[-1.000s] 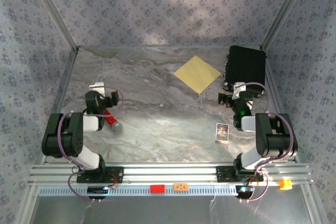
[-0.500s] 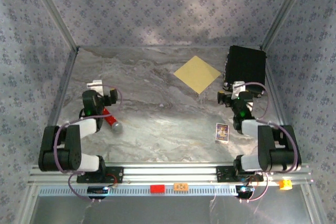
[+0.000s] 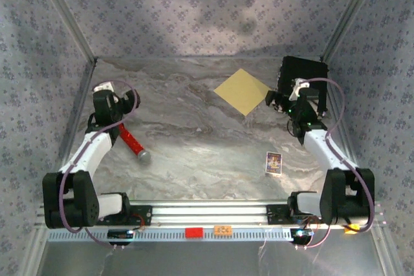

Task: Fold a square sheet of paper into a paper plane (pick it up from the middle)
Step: Move the square sheet of paper to the center of the table.

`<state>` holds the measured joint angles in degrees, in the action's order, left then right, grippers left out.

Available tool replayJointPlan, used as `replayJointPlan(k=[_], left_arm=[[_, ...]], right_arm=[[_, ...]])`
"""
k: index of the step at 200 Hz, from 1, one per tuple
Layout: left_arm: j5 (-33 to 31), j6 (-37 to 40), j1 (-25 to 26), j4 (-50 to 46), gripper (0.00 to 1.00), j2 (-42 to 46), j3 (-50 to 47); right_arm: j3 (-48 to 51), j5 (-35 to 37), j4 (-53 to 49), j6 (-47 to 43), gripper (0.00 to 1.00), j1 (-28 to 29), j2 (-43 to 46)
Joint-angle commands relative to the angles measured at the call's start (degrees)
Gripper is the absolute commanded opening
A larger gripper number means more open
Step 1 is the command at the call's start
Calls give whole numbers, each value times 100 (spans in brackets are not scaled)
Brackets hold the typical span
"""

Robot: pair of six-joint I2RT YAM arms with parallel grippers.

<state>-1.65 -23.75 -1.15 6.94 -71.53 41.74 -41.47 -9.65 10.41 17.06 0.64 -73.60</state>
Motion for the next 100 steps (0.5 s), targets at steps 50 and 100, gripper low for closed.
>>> replayJointPlan(k=[50, 100], left_arm=[[1751, -805, 764, -752, 100, -887, 455], [1738, -847, 1969, -800, 100, -1337, 775]], right_arm=[[-1198, -1219, -462, 1179, 99, 601, -1801], [-2235, -753, -1074, 1268, 99, 1015, -2877]])
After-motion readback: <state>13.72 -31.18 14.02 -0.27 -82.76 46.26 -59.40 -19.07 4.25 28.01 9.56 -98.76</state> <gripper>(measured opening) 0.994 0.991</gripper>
